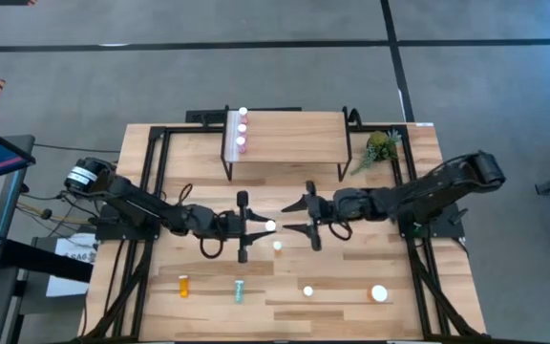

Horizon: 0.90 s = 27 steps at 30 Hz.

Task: Pick and place medicine bottles onto shelf by color
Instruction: Put the top green pill bottle on the shelf

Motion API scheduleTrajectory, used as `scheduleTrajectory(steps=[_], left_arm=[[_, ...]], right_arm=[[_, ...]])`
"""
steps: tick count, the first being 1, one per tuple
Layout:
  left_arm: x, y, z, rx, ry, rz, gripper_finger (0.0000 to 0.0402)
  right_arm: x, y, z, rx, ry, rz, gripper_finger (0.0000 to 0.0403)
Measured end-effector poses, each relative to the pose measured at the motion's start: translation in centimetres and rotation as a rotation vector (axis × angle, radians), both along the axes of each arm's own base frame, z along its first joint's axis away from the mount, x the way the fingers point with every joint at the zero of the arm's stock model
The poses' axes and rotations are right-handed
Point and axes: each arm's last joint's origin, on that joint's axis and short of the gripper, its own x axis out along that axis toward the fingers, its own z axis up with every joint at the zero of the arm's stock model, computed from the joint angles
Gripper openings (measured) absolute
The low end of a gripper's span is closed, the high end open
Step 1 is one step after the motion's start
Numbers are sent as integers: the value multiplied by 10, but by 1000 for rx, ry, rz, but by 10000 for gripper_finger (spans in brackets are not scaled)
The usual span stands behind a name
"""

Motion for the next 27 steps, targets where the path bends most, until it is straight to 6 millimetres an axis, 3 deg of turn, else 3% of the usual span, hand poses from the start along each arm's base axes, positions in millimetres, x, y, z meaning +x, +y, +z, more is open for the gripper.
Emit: scheduleTrajectory(steps=[5,10,14,27], left_arm=[[1,4,-11,-41,104,17,107],[2,8,-13,-61,125,20,107],[2,9,-13,-66,129,18,107],[2,9,-15,-63,148,21,107]], right_arm=[[-11,-2,32,0,112,-7,228],[-3,-1,52,-39,277,-4,228],[11,2,55,-94,380,12,228],[49,14,68,-99,432,109,228]])
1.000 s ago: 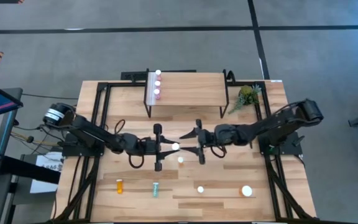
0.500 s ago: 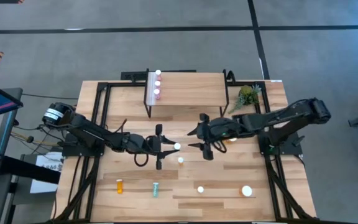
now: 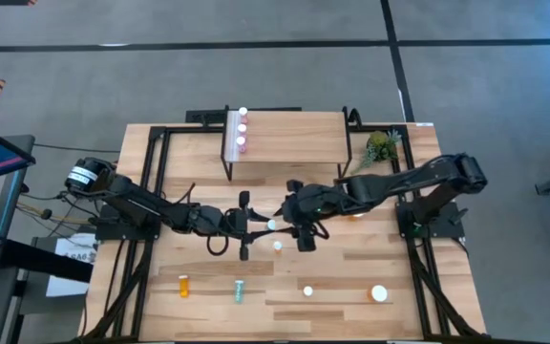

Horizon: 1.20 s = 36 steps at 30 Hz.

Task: Pick and place medicine bottles onto shelf by color
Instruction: Put the top green pill bottle on the shelf

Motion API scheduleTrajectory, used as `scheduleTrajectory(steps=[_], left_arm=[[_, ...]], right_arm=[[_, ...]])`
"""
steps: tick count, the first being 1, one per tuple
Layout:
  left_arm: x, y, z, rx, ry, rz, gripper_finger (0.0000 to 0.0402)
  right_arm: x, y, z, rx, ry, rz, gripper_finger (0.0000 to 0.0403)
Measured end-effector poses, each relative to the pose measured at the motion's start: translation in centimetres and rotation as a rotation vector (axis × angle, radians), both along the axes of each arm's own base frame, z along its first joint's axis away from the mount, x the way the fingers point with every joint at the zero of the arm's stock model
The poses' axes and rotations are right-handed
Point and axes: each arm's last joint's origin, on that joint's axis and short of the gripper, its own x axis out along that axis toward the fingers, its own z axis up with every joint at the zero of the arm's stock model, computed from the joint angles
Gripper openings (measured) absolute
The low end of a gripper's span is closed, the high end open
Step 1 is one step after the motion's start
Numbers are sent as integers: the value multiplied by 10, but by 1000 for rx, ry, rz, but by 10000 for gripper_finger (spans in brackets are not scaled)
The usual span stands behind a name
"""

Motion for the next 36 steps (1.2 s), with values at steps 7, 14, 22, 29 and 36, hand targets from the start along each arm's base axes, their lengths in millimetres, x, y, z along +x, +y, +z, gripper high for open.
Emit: scheduleTrajectory(steps=[7,14,22,29,36], left_arm=[[0,0,0,-1,0,1,107],[0,0,0,0,4,4,107],[0,0,0,-1,2,3,107],[0,0,0,-5,1,4,107],[0,0,0,-8,1,4,107]], right_arm=[[14,1,-4,-18,56,4,229],[19,0,-4,-20,50,3,228],[19,1,-5,-31,53,12,205],[19,1,-5,-35,52,16,166],[19,1,-5,-37,52,18,145]])
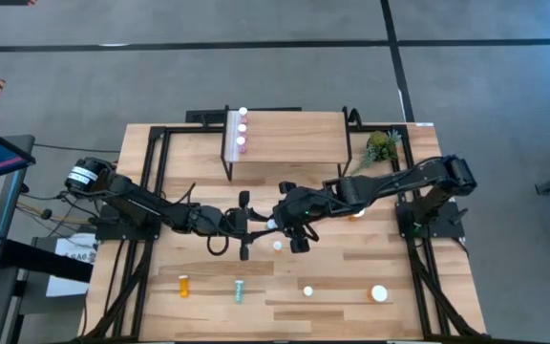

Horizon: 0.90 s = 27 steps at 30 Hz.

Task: Pick and place medicine bottles onto shelf by color
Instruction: Put the top green pill bottle on the shelf

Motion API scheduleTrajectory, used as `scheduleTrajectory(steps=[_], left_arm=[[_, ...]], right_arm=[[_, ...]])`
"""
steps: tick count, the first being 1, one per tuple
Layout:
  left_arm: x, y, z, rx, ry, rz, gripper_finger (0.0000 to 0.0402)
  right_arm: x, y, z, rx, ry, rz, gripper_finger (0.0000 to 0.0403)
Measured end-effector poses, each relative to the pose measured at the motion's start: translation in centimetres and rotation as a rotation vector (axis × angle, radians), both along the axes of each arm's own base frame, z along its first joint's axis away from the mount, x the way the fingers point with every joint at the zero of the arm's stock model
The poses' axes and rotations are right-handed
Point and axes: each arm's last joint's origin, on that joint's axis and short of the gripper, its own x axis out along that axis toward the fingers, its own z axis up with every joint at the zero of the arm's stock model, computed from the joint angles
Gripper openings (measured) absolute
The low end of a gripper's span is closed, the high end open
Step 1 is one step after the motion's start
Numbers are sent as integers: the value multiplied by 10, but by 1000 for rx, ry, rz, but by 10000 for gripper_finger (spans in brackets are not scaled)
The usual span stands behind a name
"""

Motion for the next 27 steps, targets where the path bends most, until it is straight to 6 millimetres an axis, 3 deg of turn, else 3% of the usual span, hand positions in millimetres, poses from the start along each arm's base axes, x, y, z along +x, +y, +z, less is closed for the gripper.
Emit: scheduleTrajectory(steps=[10,27], left_arm=[[0,0,0,-7,-2,9,117],[-2,3,-7,29,70,102,212]], right_arm=[[0,0,0,-1,3,1,146],[-1,0,-1,-14,9,8,145]])
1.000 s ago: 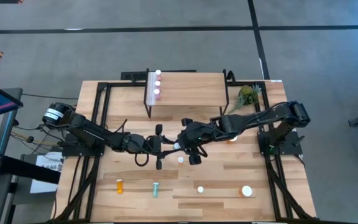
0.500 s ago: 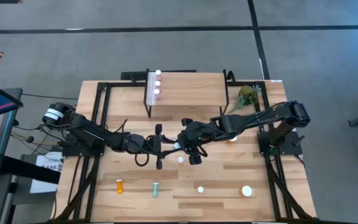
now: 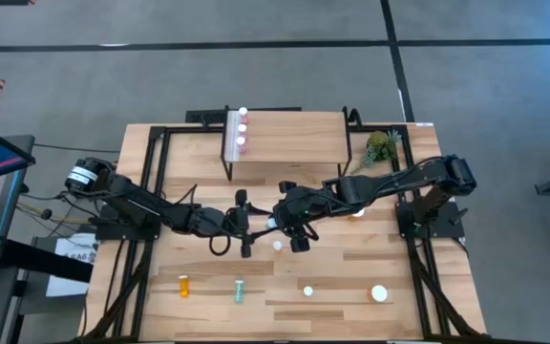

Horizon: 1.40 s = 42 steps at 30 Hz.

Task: Pick and place medicine bottles onto shelf by color
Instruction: Put the top green pill bottle on the shelf

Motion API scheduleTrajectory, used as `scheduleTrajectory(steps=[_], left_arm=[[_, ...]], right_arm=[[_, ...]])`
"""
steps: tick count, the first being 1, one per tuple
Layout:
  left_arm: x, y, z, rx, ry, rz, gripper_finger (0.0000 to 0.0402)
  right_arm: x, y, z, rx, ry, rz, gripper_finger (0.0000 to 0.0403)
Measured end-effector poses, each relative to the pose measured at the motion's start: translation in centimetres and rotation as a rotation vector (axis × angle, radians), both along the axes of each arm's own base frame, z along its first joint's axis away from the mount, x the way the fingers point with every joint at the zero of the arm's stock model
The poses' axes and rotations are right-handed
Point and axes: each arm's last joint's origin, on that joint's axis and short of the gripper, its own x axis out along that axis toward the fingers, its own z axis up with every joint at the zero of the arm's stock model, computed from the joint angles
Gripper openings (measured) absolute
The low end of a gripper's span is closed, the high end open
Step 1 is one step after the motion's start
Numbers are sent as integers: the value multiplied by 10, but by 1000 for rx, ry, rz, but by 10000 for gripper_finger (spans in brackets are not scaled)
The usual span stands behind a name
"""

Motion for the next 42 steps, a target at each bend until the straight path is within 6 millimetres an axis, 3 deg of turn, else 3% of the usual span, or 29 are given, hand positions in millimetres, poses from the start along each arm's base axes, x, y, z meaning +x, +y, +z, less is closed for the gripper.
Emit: scheduleTrajectory(steps=[7,13,22,29,42], left_arm=[[-2,2,-4,22,49,40,250],[-15,7,1,25,144,117,279],[-39,10,14,48,167,224,287],[-46,13,9,34,176,249,287],[-46,14,9,30,178,252,268]], right_arm=[[1,-6,0,-6,2,-11,149],[2,-19,0,-18,5,-36,147],[4,-48,0,-46,10,-91,149],[5,-87,14,-69,-23,-141,152],[-12,-182,51,-39,-128,-235,152]])
